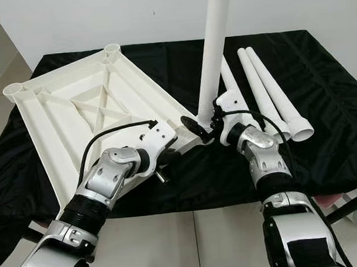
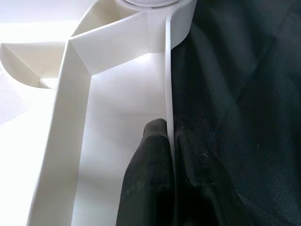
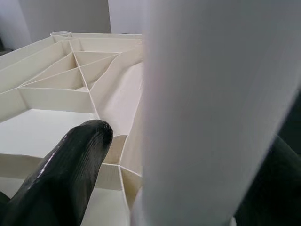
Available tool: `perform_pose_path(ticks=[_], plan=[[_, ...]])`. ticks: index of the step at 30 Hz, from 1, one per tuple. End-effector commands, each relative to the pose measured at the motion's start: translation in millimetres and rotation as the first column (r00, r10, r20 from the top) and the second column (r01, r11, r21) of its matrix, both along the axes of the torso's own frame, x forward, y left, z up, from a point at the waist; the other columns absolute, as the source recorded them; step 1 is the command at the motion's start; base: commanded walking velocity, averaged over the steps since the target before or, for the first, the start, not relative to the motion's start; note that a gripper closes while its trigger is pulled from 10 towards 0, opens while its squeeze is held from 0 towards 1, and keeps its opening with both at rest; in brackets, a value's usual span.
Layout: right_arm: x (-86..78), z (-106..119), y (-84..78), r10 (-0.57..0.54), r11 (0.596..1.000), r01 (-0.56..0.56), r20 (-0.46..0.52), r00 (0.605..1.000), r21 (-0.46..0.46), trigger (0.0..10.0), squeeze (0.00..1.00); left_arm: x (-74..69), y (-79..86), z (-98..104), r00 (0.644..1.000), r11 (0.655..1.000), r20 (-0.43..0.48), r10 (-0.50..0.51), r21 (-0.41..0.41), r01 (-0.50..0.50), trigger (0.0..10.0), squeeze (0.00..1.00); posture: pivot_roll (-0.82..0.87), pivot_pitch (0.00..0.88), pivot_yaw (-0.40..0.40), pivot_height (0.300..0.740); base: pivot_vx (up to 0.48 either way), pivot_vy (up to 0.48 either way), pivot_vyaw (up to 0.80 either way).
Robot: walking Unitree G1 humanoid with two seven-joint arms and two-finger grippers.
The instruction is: Building children table
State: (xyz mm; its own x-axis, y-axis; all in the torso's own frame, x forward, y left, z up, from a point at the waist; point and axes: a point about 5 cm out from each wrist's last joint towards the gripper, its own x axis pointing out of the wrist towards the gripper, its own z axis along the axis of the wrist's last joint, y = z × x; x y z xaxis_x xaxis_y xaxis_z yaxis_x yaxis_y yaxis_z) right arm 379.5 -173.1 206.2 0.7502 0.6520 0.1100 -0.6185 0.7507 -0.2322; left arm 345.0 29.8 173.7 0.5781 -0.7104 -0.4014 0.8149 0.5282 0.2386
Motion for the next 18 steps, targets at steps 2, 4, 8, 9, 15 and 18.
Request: perform_pose_path(ticks=[2,4,8,9,15,18], plan=[[0.9,-1.4,-2.3,-0.002,1.000,0.002,-0.013,1.000,0.003,10.0,0.00,5.7,9.5,-2.2,0.990,0.991,0.052,0.130,0.028,-0.132,10.0,0.00,-0.11,0.141,0.080,0.740,0.000,0.000,0.00],[1.8,0.1,-4.0,0.004,1.000,-0.004,-0.017,1.000,0.001,10.0,0.00,6.1,9.9,-2.0,0.990,0.991,0.054,0.131,0.028,-0.133,10.0,0.00,-0.11,0.141,0.080,0.740,0.000,0.000,0.00],[2.6,1.0,-5.2,0.016,1.000,-0.016,-0.022,1.000,-0.011,10.0,0.00,6.3,10.3,-1.9,0.990,0.991,0.054,0.133,0.027,-0.135,10.0,0.00,-0.11,0.141,0.080,0.740,0.000,0.000,0.00],[3.0,1.2,-5.8,0.018,1.000,-0.018,-0.024,1.000,-0.014,10.0,0.00,6.3,10.2,-1.8,0.990,0.990,0.054,0.133,0.027,-0.135,10.0,0.00,-0.11,0.142,0.078,0.740,0.000,0.000,0.00],[3.6,4.5,-6.7,0.068,0.996,-0.070,-0.034,0.997,-0.047,8.0,0.00,6.4,9.8,-1.7,0.990,0.990,0.052,0.134,0.025,-0.136,10.0,0.00,-0.11,0.142,0.078,0.740,0.000,0.000,0.00],[3.7,5.1,-6.7,0.076,0.995,-0.078,-0.036,0.996,-0.056,4.4,0.00,6.3,9.7,-1.8,0.990,0.990,0.052,0.134,0.025,-0.135,10.0,0.00,-0.11,0.142,0.077,0.740,0.000,0.000,0.00]])
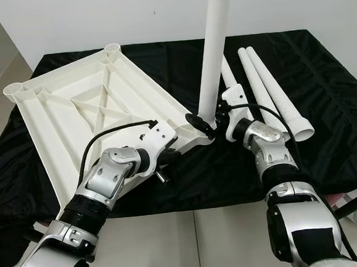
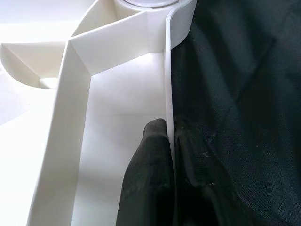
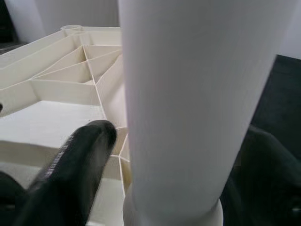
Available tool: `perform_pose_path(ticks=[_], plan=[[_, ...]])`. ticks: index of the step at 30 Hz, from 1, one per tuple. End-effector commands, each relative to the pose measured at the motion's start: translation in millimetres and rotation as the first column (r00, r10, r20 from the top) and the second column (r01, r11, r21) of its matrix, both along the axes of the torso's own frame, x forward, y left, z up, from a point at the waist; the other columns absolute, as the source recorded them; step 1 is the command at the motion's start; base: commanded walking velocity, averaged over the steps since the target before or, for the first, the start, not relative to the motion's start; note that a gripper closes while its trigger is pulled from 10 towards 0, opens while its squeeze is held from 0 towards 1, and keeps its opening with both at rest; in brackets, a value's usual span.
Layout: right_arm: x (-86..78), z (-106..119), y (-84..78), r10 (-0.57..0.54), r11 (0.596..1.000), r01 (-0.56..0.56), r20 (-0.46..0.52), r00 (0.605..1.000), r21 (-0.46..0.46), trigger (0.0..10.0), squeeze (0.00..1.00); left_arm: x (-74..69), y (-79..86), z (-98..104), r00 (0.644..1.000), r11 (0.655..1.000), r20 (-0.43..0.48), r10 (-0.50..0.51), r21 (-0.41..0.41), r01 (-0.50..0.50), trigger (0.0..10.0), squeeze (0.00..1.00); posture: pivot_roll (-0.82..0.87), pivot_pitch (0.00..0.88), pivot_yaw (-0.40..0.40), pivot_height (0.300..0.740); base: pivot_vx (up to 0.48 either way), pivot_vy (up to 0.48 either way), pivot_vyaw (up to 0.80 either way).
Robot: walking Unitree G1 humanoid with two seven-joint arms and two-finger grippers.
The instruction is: Building children table
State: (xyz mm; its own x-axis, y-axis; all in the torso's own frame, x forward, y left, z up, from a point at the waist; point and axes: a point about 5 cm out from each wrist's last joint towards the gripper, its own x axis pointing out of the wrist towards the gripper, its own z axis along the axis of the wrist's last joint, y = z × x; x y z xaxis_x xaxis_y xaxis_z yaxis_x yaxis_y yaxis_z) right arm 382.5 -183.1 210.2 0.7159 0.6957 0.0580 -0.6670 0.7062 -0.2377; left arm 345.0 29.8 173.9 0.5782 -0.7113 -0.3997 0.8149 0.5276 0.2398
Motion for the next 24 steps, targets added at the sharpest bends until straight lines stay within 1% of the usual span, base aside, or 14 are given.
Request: perform_pose_path(ticks=[1,2,3,16,17,18,19,24], plan=[[0.9,1.5,3.0,0.020,1.000,-0.020,0.004,1.000,-0.023,4.4,0.00,6.3,9.8,-2.0,0.990,0.990,0.051,0.135,0.026,-0.136,10.0,0.00,-0.11,0.142,0.077,0.740,0.000,0.000,0.00],[0.9,1.5,3.0,0.020,1.000,-0.020,0.004,1.000,-0.023,4.4,0.00,6.3,9.8,-2.0,0.990,0.990,0.051,0.135,0.026,-0.136,10.0,0.00,-0.11,0.142,0.077,0.740,0.000,0.000,0.00],[1.3,2.4,3.0,0.021,0.999,-0.021,0.006,1.000,-0.026,0.0,0.00,6.3,9.8,-2.0,0.990,0.990,0.051,0.135,0.026,-0.136,10.0,0.00,-0.11,0.142,0.077,0.740,0.000,0.000,0.00],[2.8,4.2,3.3,0.032,0.999,-0.031,0.007,0.999,-0.031,0.0,0.00,6.7,10.3,-1.6,0.989,0.990,0.053,0.141,0.021,-0.142,10.0,0.00,-0.11,0.131,0.072,0.740,0.000,0.000,0.00],[2.7,3.9,3.5,0.032,0.999,-0.031,0.010,0.999,-0.033,1.6,0.00,6.7,10.2,-1.5,0.989,0.990,0.052,0.141,0.021,-0.143,10.0,0.00,-0.11,0.131,0.073,0.740,0.000,0.000,0.00],[2.7,3.9,3.5,0.032,0.999,-0.031,0.010,0.999,-0.033,1.6,0.00,6.7,10.2,-1.5,0.989,0.990,0.052,0.141,0.021,-0.143,10.0,0.00,-0.11,0.131,0.073,0.740,0.000,0.000,0.00],[2.3,2.5,4.2,0.031,0.999,-0.031,0.010,0.999,-0.035,10.0,0.00,6.8,10.0,-1.3,0.989,0.990,0.053,0.141,0.020,-0.143,10.0,0.00,-0.11,0.131,0.073,0.740,0.000,0.000,0.00],[0.9,-2.4,6.3,0.026,0.999,-0.026,0.006,1.000,-0.026,10.0,0.00,7.0,9.3,-1.1,0.988,0.990,0.054,0.142,0.017,-0.143,10.0,0.00,-0.11,0.126,0.068,0.740,0.000,0.000,0.00]])
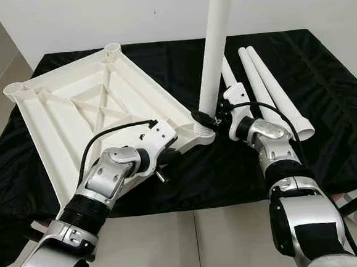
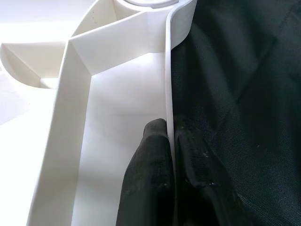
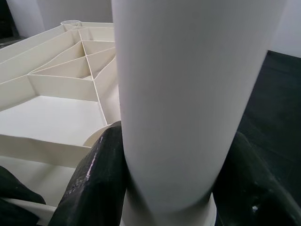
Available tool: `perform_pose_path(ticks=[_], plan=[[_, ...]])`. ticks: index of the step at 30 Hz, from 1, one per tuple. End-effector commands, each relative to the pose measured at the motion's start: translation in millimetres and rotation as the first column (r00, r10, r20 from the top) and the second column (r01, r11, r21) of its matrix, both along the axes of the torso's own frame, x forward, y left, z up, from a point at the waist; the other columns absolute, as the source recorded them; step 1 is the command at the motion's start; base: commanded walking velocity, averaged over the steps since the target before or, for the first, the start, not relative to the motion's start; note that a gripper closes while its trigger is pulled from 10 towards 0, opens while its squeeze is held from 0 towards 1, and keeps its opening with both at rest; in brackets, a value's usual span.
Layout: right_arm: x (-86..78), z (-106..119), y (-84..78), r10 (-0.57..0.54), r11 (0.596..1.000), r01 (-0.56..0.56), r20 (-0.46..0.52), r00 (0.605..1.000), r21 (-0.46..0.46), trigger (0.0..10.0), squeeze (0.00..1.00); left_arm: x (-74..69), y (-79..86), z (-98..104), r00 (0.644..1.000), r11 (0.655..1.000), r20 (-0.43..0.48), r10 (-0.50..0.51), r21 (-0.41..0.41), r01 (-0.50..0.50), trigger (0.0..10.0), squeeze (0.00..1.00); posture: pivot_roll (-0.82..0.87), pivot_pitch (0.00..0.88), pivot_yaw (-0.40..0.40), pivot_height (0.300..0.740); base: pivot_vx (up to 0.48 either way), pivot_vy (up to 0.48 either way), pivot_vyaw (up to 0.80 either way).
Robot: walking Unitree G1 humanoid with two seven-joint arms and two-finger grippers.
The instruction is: Building children table
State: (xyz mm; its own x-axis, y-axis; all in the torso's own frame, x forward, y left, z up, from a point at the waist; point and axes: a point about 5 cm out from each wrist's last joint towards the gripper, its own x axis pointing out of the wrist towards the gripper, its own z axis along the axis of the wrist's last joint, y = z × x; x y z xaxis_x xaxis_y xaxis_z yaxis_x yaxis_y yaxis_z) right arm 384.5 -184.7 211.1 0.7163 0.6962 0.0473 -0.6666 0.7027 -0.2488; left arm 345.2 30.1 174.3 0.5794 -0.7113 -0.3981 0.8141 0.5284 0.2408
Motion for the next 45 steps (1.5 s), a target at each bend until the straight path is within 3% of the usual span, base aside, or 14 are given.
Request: perform_pose_path(ticks=[1,21,35,41,45], plan=[[-2.4,-5,10.1,0.021,1.000,-0.021,0.010,1.000,0.011,10.0,0.00,6.7,8.8,-2,0.988,0.990,0.052,0.143,0.016,-0.144,10.0,0.00,-0.11,0.126,0.068,0.740,0.000,0.000,0.00],[-4.6,-14,19.7,-0.174,0.976,0.168,0.032,0.984,0.138,10.0,0.00,4.1,6.4,-4,0.990,0.991,0.049,0.133,0.016,-0.134,10.0,0.00,-0.11,0.100,0.059,0.740,0.000,0.000,0.00],[-10.2,-23,41.9,-0.307,0.935,0.296,0.031,0.951,0.193,10.0,0.00,3.1,6.8,-5,0.990,0.991,0.050,0.129,0.020,-0.130,10.0,0.00,-0.11,0.106,0.062,0.740,0.000,0.000,0.00],[-12.5,-28,51.1,-0.405,0.896,0.394,0.018,0.914,0.204,10.0,0.00,2.6,6.4,-5,0.991,0.992,0.049,0.125,0.022,-0.126,10.0,0.00,-0.11,0.111,0.062,0.740,0.000,0.000,0.00],[-11.8,-32,57.9,-0.519,0.829,0.509,-0.017,0.854,0.231,10.0,0.00,2.2,5.5,-5,0.991,0.992,0.047,0.124,0.019,-0.125,10.0,0.00,-0.11,0.116,0.063,0.740,0.000,0.000,0.00]])
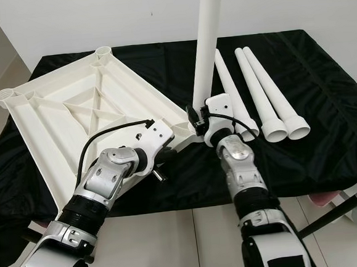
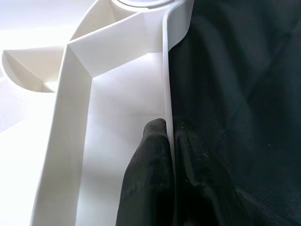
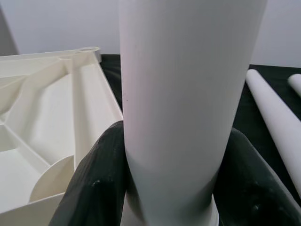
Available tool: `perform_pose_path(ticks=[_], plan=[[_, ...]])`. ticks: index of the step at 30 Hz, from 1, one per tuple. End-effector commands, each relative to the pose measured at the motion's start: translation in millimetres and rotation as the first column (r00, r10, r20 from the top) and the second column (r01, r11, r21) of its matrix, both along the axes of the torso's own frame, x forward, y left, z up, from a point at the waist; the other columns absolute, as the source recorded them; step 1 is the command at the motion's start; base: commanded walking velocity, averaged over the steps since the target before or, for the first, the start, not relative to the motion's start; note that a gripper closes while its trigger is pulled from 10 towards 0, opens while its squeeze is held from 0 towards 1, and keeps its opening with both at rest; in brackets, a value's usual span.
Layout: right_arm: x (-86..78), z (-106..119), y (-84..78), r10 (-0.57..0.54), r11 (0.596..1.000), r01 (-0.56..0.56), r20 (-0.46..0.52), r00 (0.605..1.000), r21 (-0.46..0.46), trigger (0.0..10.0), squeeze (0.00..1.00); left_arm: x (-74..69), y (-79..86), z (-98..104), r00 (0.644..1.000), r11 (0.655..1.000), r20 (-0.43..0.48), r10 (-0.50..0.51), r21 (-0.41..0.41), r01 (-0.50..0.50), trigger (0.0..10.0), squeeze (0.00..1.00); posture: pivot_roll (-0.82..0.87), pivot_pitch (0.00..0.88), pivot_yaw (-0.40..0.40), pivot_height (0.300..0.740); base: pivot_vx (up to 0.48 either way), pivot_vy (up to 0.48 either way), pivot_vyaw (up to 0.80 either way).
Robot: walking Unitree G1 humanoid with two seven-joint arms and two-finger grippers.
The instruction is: Building children table
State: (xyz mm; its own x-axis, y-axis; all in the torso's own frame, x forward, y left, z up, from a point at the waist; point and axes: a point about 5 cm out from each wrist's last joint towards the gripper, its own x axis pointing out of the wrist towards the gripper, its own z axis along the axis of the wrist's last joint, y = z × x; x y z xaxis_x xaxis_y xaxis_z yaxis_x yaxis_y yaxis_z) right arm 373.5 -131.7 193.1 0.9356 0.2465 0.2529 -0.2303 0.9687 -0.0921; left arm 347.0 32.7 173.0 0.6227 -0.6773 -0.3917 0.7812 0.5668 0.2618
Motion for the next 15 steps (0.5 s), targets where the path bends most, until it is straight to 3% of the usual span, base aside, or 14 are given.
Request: perform_pose_path(ticks=[1,13,15], plan=[[-0.8,-14,5.0,-0.051,0.999,0.051,-0.064,0.997,0.010,10.0,0.00,0.4,2.9,-4,0.997,0.997,0.026,0.074,0.012,-0.074,10.0,0.00,-0.11,0.116,0.063,0.740,0.000,0.000,0.00],[2.0,-19,14.6,-0.235,0.970,0.241,-0.117,0.965,0.037,10.0,0.00,0.7,2.8,-3,0.997,0.997,0.025,0.075,0.012,-0.075,10.0,0.00,-0.11,0.124,0.064,0.740,0.000,0.000,0.00],[3.4,-19,18.2,-0.312,0.948,0.318,-0.124,0.942,0.027,10.0,0.00,0.9,2.9,-3,0.997,0.997,0.026,0.079,0.011,-0.079,10.0,0.00,-0.11,0.124,0.065,0.740,0.000,0.000,0.00]])
